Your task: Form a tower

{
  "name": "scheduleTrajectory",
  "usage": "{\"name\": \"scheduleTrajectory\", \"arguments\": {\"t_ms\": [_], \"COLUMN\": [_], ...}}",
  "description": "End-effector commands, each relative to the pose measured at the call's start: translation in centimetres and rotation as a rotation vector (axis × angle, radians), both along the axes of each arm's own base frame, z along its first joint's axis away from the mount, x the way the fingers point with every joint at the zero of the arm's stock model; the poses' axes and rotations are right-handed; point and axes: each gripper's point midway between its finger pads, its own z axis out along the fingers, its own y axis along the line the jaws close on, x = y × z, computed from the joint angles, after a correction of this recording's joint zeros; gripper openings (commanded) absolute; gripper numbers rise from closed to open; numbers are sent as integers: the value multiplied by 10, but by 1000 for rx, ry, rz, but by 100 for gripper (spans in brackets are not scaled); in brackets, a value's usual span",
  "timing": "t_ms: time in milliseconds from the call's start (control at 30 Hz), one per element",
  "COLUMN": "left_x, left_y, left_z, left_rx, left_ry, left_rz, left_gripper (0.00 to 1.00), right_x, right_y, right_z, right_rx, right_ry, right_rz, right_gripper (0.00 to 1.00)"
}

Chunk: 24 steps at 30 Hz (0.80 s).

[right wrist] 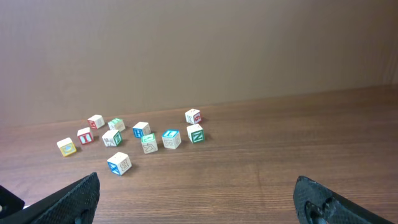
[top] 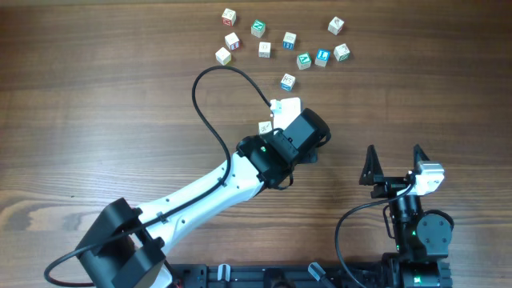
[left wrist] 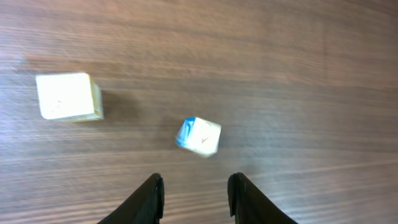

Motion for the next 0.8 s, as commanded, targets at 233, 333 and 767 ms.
{"name": "scheduleTrajectory", "arguments": {"t_ms": [233, 333, 767], "left_x": [26, 28, 24], "left_y": [-14, -27, -34], "left_z": [-71, -87, -133], "left_rx": [74, 43, -95], "left_ry": [32, 49, 209], "left_rz": [-39, -61, 185], "left_gripper": [68, 72, 63], "right_x": [0, 0, 0], "right_y": [2, 2, 2], "right_z": [1, 1, 1], "right_rx": [-5, -4, -4], "right_ry": [-7, -7, -7], "right_rz": [7, 7, 7], "right_gripper": [100, 100, 100]}}
